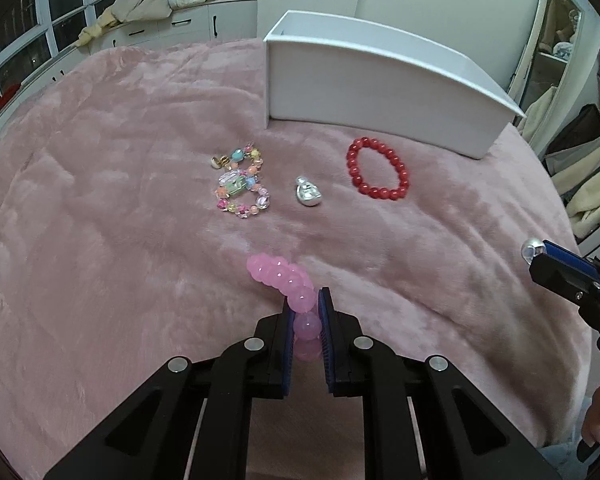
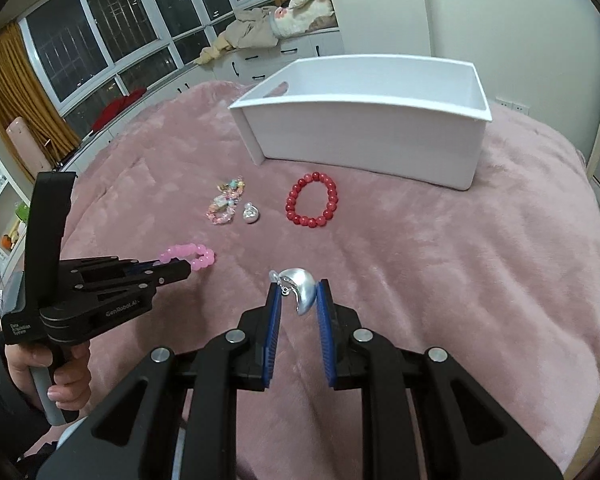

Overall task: Organize jewelry
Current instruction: 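Grasp the pink bead bracelet with the left tool while the right tool grasps the silver heart pendant, then lift the pink bracelet with the left tool while the right tool carries the heart over the box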

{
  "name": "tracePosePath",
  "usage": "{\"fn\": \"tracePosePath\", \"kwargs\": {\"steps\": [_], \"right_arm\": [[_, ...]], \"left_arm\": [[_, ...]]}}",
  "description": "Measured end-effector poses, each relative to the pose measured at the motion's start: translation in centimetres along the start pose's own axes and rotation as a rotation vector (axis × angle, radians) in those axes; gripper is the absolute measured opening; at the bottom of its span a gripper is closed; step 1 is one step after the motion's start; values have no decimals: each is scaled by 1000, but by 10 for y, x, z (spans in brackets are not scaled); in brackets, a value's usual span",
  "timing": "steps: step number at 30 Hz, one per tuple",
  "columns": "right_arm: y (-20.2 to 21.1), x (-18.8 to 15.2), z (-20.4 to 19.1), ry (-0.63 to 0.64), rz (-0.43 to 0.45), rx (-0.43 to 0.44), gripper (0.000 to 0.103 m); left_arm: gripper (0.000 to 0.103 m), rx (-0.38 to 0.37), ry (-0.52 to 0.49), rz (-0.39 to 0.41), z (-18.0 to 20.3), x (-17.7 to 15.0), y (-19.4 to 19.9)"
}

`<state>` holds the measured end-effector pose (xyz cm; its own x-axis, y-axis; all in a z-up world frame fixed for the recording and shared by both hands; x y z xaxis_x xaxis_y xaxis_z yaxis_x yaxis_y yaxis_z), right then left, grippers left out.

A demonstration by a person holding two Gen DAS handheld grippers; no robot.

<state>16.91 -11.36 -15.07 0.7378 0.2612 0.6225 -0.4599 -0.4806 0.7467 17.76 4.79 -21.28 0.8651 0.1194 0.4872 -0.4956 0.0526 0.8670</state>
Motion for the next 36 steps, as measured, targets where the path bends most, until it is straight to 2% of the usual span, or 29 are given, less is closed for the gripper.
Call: {"fn": "tracePosePath", "kwargs": {"steps": [12, 22, 36], "right_arm": [[43, 9, -12, 26, 55, -23, 19], [60, 29, -8, 39, 93, -46, 19], [59, 62, 18, 21, 129, -81, 19]], "left_arm": [[17, -31, -12, 70, 17, 14, 41], [17, -51, -50, 112, 38, 35, 59], [17, -73, -94, 179, 55, 97, 76]]}}
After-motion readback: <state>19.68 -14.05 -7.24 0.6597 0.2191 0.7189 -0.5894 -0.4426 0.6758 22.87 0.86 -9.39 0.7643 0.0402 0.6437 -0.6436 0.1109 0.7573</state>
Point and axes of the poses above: each gripper's, at about its wrist camera, not at the fingertips, and y roughly against the way its jaws point, z to its right, x to its top, the point moved 9 cm from there along -y, roughly the way its jaws point, and after that the axes turned 3 degrees about y, right-handed, at the moved point
